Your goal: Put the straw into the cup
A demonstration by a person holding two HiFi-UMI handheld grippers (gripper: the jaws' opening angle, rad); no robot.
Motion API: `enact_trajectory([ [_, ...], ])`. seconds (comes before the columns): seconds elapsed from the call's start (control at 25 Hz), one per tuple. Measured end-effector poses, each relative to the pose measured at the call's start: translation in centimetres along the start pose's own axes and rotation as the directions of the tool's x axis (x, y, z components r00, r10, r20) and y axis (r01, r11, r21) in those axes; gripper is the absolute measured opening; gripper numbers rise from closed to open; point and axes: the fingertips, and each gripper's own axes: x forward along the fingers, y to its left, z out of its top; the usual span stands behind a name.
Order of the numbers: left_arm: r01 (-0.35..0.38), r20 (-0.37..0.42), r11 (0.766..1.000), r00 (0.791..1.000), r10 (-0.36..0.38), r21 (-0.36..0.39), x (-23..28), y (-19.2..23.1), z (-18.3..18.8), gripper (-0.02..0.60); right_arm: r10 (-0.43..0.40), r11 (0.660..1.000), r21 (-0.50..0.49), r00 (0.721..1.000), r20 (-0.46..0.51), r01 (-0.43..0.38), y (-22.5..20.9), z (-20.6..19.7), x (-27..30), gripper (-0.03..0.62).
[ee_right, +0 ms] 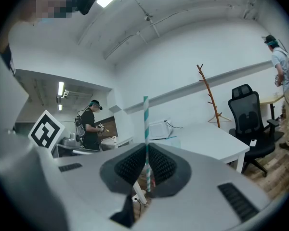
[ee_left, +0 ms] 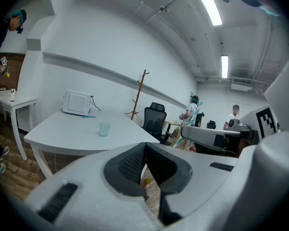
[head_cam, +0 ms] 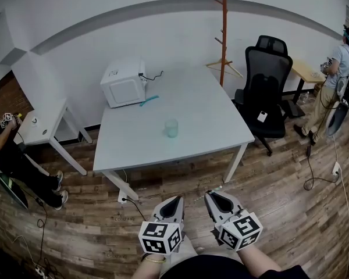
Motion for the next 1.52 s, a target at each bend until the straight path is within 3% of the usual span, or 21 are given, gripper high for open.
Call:
enact_trajectory([
  [0.52,-0.014,-0.009,1.0,1.0,0.014,-0.017,-0.4,-0.7,-0.5,0.018,0.024,1.0,0.002,1.0,-0.016,-0.024,0.3,-0.3,-0.4,0.035],
  [1.52,-0.002,-0.026,0.998,1.0,0.001,-0.055,7.0,6.9,2.2,0.018,-0.022,1.0,-0.014,0.999,-0.047,0.021,-4.0,0.6,9.6,0.035],
])
